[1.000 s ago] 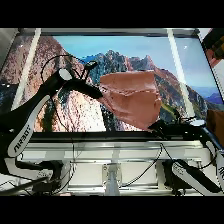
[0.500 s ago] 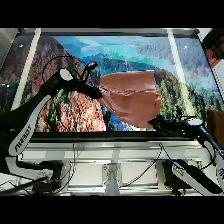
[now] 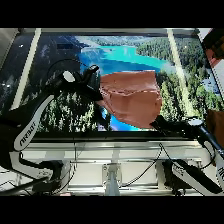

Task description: Fold the clothes and pants, and hang the long-sleeved shirts on hangers.

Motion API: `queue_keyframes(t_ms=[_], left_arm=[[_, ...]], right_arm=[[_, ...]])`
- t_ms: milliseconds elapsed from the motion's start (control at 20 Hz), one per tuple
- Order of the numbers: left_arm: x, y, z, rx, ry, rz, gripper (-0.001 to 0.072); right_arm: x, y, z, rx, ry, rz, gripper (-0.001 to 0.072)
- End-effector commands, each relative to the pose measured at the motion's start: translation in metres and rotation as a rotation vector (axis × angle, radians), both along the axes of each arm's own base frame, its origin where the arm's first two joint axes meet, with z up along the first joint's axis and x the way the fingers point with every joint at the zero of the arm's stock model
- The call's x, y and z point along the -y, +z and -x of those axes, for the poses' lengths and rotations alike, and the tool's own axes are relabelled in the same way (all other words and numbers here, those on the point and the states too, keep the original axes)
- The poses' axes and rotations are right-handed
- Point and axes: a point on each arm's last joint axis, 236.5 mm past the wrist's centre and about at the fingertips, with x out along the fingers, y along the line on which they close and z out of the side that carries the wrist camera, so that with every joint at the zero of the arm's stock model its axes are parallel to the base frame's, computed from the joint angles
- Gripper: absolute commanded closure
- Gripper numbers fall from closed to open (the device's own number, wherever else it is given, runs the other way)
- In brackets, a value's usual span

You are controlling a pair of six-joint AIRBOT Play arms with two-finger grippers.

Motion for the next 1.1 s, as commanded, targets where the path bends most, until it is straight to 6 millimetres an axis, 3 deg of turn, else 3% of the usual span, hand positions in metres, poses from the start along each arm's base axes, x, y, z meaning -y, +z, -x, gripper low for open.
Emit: queue_keyframes(t_ms=[0, 150, 300, 450, 550, 650, 750, 900, 1050], left_arm=[[0.015, 0.002, 0.0, -0.048, 0.035, 0.08, 0.0694], [0.021, 0.011, 0.0, -0.056, 0.049, 0.12, 0.0695], [0.01, 0.033, -0.002, -0.024, 0.051, 0.129, 0.0695], [-0.013, 0.102, -0.013, 0.11, 0.098, 0.182, 0.0694], [-0.035, 0.159, -0.014, 0.238, 0.138, 0.213, 0.0694], [-0.055, 0.218, -0.005, 0.376, 0.169, 0.236, 0.0694], [-0.067, 0.274, 0.016, 0.531, 0.17, 0.251, 0.0694], [-0.075, 0.353, 0.061, 0.77, 0.166, 0.285, 0.0694], [-0.087, 0.421, 0.112, 0.991, 0.198, 0.329, 0.0694]], right_arm=[[-0.01, 0.009, 0.002, 0.022, 0.054, -0.036, 0.0701], [-0.025, 0.035, -0.007, 0.113, 0.149, -0.101, 0.0701], [-0.047, 0.099, -0.022, 0.275, 0.322, -0.22, 0.0701], [-0.058, 0.183, -0.046, 0.482, 0.414, -0.303, 0.0703], [-0.056, 0.244, -0.063, 0.665, 0.426, -0.251, 0.0703], [-0.057, 0.307, -0.067, 0.851, 0.441, -0.151, 0.0703], [-0.069, 0.372, -0.055, 1.05, 0.477, -0.045, 0.0703], [-0.096, 0.462, -0.009, 1.333, 0.53, 0.064, 0.0703], [-0.108, 0.515, 0.04, 1.517, 0.562, 0.135, 0.0703]])
